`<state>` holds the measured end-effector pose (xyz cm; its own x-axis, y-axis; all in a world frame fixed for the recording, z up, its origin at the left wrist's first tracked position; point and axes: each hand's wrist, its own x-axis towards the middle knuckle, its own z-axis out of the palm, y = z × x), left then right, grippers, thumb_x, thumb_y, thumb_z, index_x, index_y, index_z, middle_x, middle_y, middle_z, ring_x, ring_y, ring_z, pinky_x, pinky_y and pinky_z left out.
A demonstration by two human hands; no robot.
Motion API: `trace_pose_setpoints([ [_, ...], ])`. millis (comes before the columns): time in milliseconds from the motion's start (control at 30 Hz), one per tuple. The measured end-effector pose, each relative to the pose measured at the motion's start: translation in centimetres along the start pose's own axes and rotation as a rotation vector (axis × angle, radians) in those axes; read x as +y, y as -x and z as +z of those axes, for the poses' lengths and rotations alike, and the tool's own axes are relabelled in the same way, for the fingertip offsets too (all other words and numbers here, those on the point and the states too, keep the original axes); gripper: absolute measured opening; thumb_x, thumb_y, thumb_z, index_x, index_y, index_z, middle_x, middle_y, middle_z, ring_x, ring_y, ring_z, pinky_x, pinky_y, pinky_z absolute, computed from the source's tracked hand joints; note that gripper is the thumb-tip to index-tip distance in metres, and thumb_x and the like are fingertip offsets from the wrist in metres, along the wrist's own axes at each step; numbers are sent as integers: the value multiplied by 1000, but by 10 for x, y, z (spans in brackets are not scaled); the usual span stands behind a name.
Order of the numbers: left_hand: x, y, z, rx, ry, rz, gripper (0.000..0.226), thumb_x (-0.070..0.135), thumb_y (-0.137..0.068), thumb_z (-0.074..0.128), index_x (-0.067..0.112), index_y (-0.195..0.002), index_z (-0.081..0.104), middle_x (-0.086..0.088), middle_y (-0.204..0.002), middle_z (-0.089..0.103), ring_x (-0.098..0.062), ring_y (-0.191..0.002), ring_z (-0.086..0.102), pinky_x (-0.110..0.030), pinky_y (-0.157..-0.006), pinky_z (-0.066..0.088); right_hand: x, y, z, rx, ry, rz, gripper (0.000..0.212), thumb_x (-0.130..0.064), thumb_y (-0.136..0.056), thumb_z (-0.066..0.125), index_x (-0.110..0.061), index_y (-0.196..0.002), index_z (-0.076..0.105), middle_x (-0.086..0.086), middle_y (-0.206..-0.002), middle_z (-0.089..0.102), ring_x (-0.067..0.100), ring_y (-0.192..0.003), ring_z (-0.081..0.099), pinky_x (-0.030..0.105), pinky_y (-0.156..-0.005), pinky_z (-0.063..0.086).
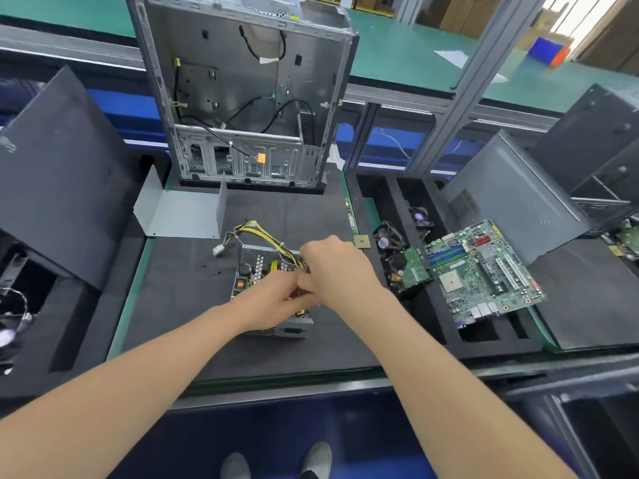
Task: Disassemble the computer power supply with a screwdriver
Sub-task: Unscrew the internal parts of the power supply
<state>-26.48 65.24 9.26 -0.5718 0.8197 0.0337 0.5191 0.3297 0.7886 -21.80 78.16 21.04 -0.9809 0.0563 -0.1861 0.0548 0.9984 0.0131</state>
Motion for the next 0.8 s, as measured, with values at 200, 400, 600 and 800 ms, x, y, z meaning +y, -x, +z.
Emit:
trace_pose_setpoints([
  [200,-3,0,-1,-32,-18,-31,44,60,-100,49,27,-99,77,-3,-94,75,-23,-91,70,-45,-83,55,31,-4,-26,-205,-24,-620,11,-18,-82,78,-17,-88,68,-1,-93,47,11,-73,47,16,-57,33],
  [400,-2,1,2,12,48,-46,28,54,-98,52,36,-94,73,9,-90,74,-10,-78,67,-37,-80,56,19,7,-18,7,63,-414,26,-38,-92,62,-15,-101,55,-2,-83,43,25,-81,55,31,-54,29],
  [600,2,0,4,16,-20,-45,35,63,-85,37,35,-65,43,12,-62,58,-8,-59,49,-23,-54,36,-14,10,4,118,46,106,21,-33,-104,50,-15,-98,58,5,-79,47,37,-90,66,36,-67,41],
  [800,-5,-1,0,-8,16,-82,33,56,-100,45,36,-93,70,1,-90,74,-18,-83,68,-39,-81,56,16,2,-15,-124,-117,-341,5,-17,-92,60,-18,-98,61,4,-93,50,30,-88,58,39,-68,49],
])
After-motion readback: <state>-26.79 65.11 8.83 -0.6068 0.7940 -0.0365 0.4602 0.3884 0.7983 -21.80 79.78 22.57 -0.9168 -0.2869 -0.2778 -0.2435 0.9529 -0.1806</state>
